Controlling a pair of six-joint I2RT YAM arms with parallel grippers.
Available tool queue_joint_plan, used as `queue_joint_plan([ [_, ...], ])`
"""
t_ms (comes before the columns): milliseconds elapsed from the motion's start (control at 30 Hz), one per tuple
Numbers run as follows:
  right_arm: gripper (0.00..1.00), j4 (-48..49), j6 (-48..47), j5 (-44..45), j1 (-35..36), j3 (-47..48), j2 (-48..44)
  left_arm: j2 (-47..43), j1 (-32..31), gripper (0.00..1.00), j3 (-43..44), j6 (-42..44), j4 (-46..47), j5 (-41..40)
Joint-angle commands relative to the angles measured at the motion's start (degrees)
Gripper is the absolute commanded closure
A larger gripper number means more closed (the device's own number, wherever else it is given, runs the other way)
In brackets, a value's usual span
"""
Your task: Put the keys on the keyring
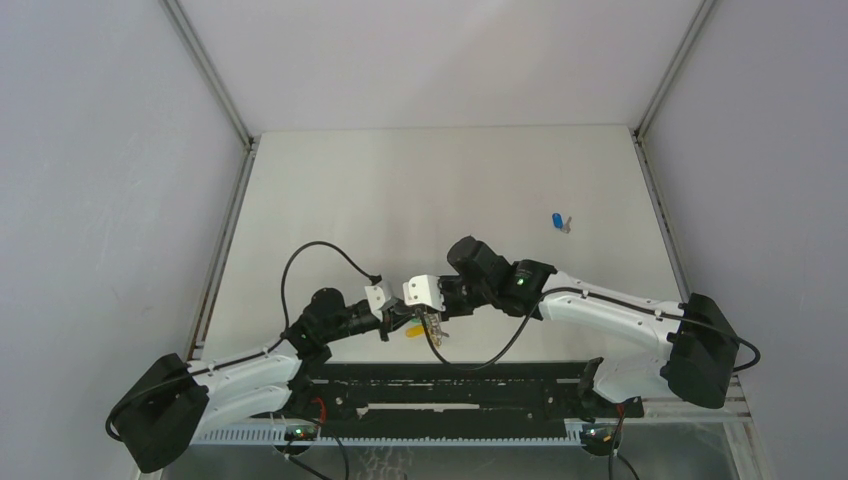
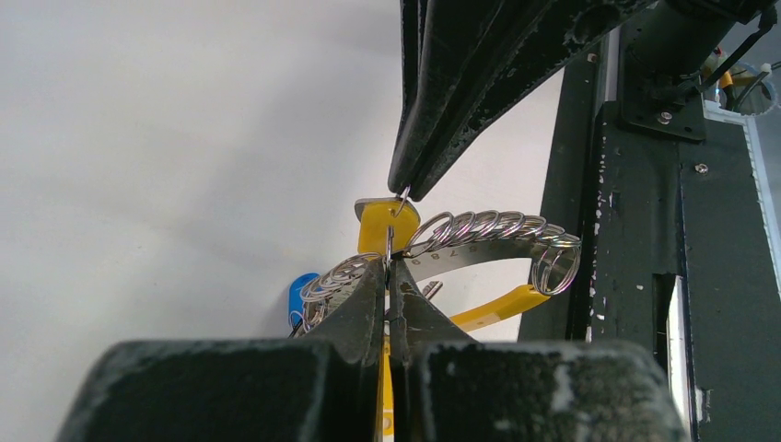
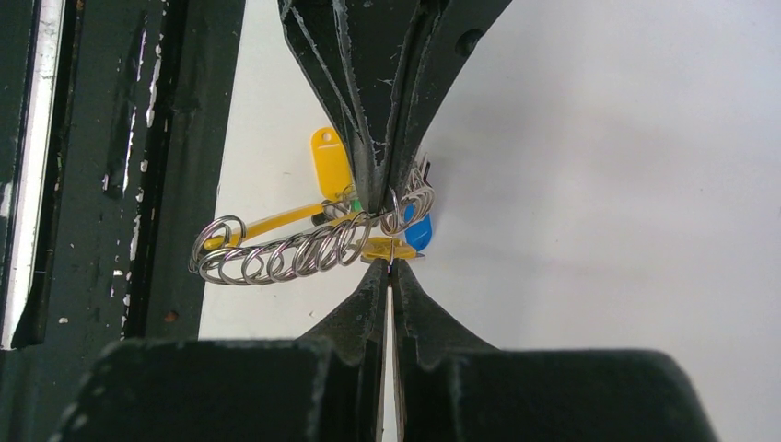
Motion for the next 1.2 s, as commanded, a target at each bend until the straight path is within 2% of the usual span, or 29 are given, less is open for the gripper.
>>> queue_joint_plan([
  [0,1.00,2.1,-0.9,0.1,0.9,1.0,-0.1,-0.5,-0.2,1.00,1.4,0.7,2.8,0.6],
  [1167,1.00,1.9,-1.4,0.7,1.6,1.0,0.3,-0.2,-0.2,1.00,1.6,1.3,2.8,1.3],
])
